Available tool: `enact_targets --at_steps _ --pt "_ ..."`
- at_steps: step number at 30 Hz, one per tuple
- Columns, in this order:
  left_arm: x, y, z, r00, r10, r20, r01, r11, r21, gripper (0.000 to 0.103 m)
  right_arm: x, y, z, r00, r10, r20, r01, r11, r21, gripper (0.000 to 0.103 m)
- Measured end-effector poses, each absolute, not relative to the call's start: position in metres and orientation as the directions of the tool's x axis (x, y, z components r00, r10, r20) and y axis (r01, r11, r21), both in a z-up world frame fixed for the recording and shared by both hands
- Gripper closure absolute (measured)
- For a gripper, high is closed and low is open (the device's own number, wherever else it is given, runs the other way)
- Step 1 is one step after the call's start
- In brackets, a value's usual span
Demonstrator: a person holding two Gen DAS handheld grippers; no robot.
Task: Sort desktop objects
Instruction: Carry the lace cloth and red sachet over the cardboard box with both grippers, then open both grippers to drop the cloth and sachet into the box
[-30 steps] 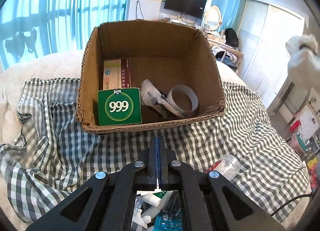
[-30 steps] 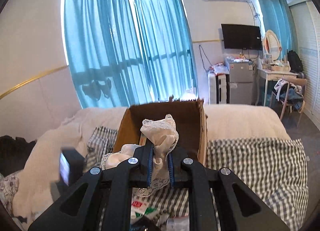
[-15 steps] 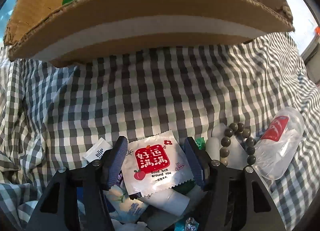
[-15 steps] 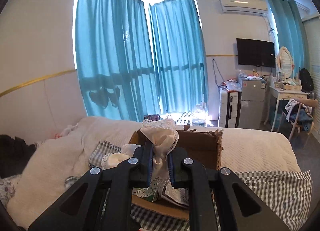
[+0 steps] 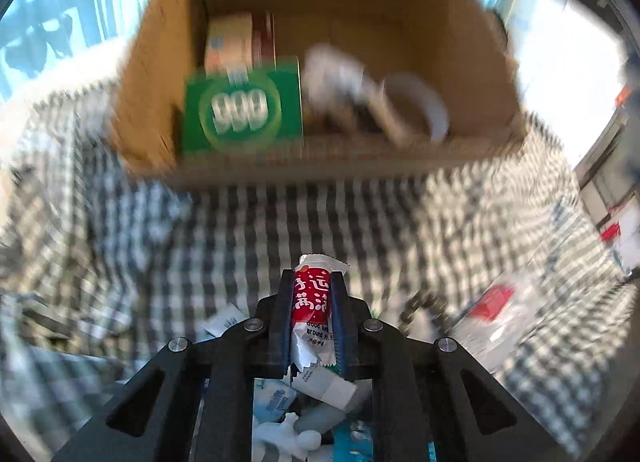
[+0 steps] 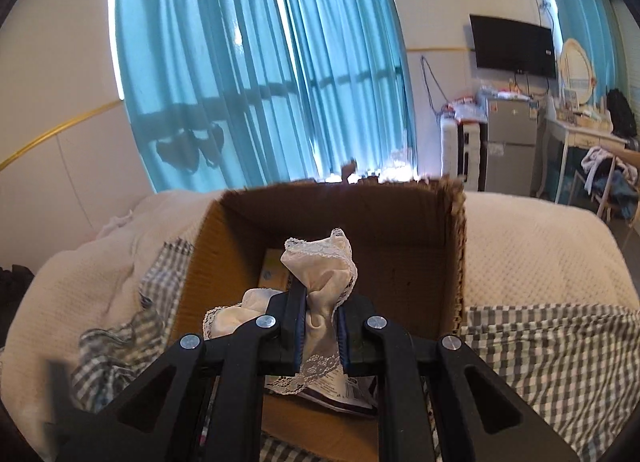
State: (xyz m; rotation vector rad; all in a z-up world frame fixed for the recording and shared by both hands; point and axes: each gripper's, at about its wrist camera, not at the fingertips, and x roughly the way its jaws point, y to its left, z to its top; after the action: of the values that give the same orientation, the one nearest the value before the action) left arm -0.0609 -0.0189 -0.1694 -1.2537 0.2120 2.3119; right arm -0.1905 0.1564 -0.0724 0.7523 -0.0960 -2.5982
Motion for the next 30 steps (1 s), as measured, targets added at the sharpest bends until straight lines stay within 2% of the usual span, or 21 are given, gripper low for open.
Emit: enact_targets --at_steps 8,10,13,15,17,19,21,25,27,30 --pt "-0.102 0.004 -0.065 -0.64 0.377 -0.67 -0.511 -0.859 0.005 0.087 -0.214 0.155 -0.093 -0.749 -0.398 -0.529 0.363 -0.915 0.174 0.086" --pt "-0.123 0.01 -0.056 -0.661 0.381 -0.647 -0.509 -0.861 0.013 0.087 -0.218 0.157 -0.098 -0.757 -0.377 -0.534 0.341 -0.925 0.168 0.07" --pt "-0.149 0.017 -0.051 -0.679 0.414 -0.606 -0.519 -0.855 -0.003 0.085 -0.223 0.157 -0.103 -0.749 -0.362 -0.555 0.33 -0.93 0.161 0.068" --pt "-0.162 0.025 -0.054 -0.706 0.409 -0.579 -0.514 -0.858 0.021 0.069 -0.222 0.156 -0.104 -0.756 -0.35 -0.553 0.325 -0.934 0.147 0.067" --pt "-0.172 0.029 -0.06 -0.705 0.403 -0.583 -0.514 -0.857 0.029 0.067 -0.219 0.155 -0.103 -0.755 -0.355 -0.551 0.331 -0.932 0.147 0.064" --pt "-0.176 0.026 -0.062 -0.717 0.412 -0.562 -0.503 -0.864 0.008 0.06 -0.216 0.156 -0.099 -0.767 -0.351 -0.537 0.326 -0.934 0.146 0.051" --pt "-0.177 0.02 -0.065 -0.739 0.404 -0.538 -0.475 -0.88 -0.009 0.039 -0.208 0.158 -0.09 -0.786 -0.355 -0.506 0.325 -0.934 0.15 0.041" --pt "-0.169 0.008 -0.058 -0.765 0.401 -0.505 -0.452 -0.892 -0.023 0.033 -0.197 0.162 -0.076 -0.813 -0.345 -0.469 0.308 -0.938 0.156 0.034" --pt "-0.16 0.002 -0.049 -0.788 0.391 -0.476 -0.435 -0.9 -0.018 0.017 -0.189 0.166 -0.068 -0.823 -0.343 -0.453 0.299 -0.939 0.168 0.034" --pt "-0.144 -0.008 -0.032 -0.816 0.383 -0.432 -0.42 -0.908 -0.012 0.007 -0.176 0.17 -0.059 -0.829 -0.343 -0.441 0.29 -0.939 0.184 0.027"
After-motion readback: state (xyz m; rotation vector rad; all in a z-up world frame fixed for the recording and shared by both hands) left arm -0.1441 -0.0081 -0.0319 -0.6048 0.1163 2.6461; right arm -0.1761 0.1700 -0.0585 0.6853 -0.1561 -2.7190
